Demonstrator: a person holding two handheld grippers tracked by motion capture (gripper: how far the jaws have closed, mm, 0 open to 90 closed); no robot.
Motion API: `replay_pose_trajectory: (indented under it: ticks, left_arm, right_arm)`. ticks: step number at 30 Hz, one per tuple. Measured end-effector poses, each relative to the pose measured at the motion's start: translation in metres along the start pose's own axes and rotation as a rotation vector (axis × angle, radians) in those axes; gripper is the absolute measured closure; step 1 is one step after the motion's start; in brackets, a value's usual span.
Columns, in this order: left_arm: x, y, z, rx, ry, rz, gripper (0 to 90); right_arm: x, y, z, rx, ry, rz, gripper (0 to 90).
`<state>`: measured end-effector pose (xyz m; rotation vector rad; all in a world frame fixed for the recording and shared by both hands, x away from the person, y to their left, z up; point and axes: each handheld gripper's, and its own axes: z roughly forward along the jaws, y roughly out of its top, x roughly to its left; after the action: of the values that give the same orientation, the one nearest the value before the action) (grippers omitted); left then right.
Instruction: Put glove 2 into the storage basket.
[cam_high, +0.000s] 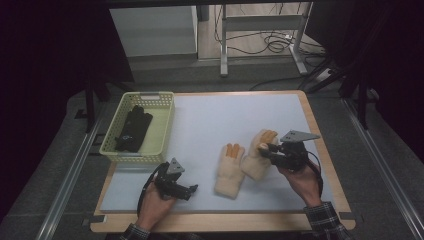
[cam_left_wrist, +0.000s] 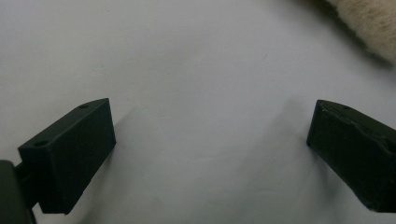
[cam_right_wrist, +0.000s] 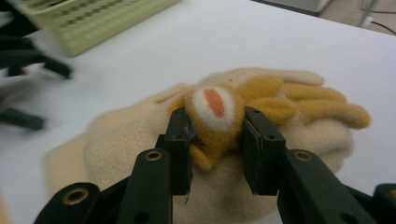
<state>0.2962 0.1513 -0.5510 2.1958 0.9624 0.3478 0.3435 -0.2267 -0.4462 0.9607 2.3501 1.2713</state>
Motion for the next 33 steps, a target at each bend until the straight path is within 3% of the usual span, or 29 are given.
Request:
replay_pose_trajectory:
  ticks: [9, 12, 21, 24, 28, 33]
  left_arm:
    - [0.000, 0.000, 0.000, 0.000, -0.001, -0.003, 1.3]
    - [0.000, 0.000, 0.000, 0.000, 0.000, 0.000, 1.3]
    - [0.000, 0.000, 0.000, 0.000, -0.001, -0.002, 1.3]
    - [0.000, 0.000, 0.000, 0.000, -0.002, -0.001, 1.3]
    - [0.000, 0.000, 0.000, -0.001, -0.001, -0.002, 1.3]
    - [0.000, 0.000, 0.000, 0.000, -0.001, -0.002, 1.3]
  right_arm:
    - [0.053, 0.007, 0.028, 0.033, 0.147, -0.105, 64.7]
    - [0.063, 0.004, 0.044, 0.065, 0.144, -0.145, 64.6]
    - [0.062, -0.015, 0.079, 0.131, 0.118, -0.162, 61.3]
    - [0.061, -0.020, 0.085, 0.122, 0.125, -0.144, 58.0]
    - [0.060, -0.019, 0.084, 0.122, 0.131, -0.123, 51.4]
    - [0.054, -0.014, 0.067, 0.087, 0.102, -0.103, 44.9]
